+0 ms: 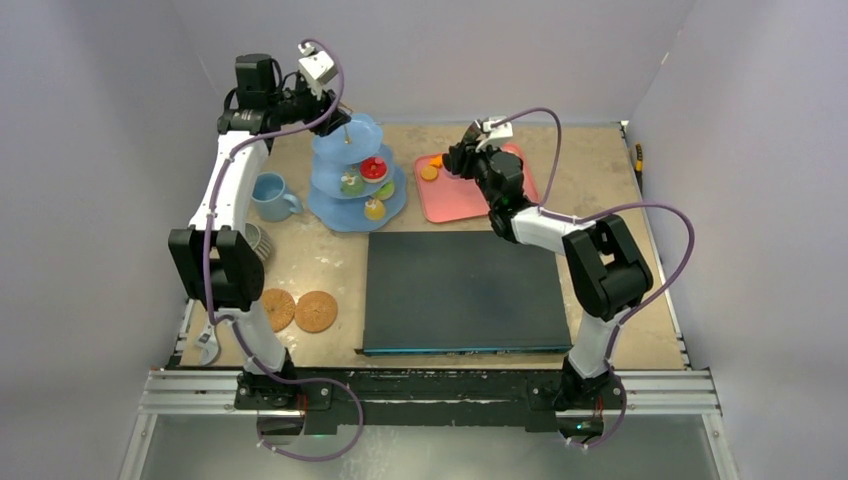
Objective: Serve the afternoon tea
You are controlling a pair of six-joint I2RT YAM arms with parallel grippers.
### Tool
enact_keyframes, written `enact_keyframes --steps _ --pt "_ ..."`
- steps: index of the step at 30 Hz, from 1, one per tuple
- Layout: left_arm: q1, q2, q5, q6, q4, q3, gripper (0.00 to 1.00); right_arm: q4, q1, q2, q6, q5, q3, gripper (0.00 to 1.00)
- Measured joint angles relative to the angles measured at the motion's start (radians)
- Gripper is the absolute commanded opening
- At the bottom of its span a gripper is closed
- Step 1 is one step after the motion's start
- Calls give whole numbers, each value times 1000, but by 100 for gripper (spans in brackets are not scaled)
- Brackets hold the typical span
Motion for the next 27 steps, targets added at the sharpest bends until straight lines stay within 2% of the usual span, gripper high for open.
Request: enact_keyframes --steps 3,7,14,27 --pt "0 21 2 30 -8 13 36 -5 0 -16 2 -6 -2 36" --pt "1 40 2 59 -24 15 21 -4 0 -41 2 -19 -2 36" --pt "1 47 13 43 -27 29 8 3 0 -58 8 -23 -5 35" --pt "1 45 17 -94 66 29 3 3 8 -58 16 -44 -40 34"
